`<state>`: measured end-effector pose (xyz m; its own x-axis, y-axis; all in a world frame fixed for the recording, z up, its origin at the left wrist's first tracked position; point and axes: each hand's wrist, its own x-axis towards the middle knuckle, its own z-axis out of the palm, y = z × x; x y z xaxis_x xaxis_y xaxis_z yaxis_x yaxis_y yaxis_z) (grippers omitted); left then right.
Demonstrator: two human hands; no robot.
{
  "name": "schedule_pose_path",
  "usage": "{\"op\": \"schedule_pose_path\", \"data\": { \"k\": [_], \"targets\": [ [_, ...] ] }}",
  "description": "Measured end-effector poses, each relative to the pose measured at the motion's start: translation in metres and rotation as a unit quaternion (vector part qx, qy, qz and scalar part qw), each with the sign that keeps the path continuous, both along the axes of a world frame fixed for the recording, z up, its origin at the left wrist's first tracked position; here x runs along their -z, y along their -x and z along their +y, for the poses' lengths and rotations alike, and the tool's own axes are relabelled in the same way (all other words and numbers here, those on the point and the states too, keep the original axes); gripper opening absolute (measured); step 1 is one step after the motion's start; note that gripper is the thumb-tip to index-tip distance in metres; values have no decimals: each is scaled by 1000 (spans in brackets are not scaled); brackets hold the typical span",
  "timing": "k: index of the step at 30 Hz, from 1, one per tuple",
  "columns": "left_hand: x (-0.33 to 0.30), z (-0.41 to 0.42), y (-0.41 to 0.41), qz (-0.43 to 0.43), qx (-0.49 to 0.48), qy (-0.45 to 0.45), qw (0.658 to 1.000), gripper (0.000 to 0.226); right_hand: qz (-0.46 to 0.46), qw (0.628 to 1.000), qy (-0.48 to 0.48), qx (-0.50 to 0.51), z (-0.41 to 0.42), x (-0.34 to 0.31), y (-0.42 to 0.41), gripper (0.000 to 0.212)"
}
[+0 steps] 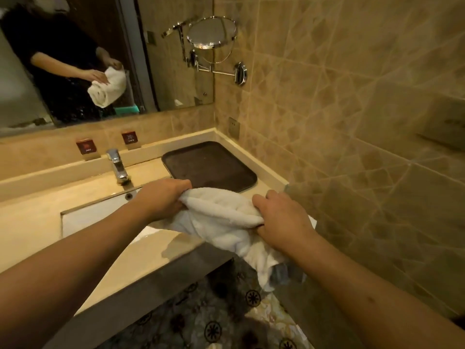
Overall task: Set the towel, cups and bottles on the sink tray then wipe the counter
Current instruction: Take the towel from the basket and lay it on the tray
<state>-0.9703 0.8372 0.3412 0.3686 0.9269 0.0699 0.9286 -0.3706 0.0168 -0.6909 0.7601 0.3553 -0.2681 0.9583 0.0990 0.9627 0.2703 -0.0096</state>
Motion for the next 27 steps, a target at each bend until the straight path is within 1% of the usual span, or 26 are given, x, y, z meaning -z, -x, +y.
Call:
{"op": "schedule_pose_path", "data": {
  "k": [2, 7, 11, 14, 18, 20, 24, 27],
  "targets": [
    [0, 31, -8, 10, -17, 7, 1000, 24, 20, 1000, -5, -14, 39, 7, -6, 38],
    [-8, 117, -32, 22, -68, 1, 997, 25, 61, 998, 13, -26, 135, 21, -20, 36],
    [-9, 183, -42, 43, -86, -14, 995, 36, 84, 996, 6, -27, 202, 30, -27, 31],
    [-2, 233, -42, 63, -66, -44, 995, 36, 98, 995, 14, -7, 246, 41, -24, 32],
    [16, 304, -34, 83, -20, -70, 994, 29, 92, 995, 44, 12, 301, 60, -15, 45],
    [28, 340, -30, 89, 4, -78, 993, 25, 89, 994, 60, 31, 326, 67, -9, 48],
    [56, 417, -25, 94, 29, -63, 993, 25, 129, 981, 113, 86, 372, 79, 5, 52],
    [75, 469, -26, 109, 54, -47, 992, 27, 137, 973, 136, 126, 405, 90, 15, 54]
  ]
}}
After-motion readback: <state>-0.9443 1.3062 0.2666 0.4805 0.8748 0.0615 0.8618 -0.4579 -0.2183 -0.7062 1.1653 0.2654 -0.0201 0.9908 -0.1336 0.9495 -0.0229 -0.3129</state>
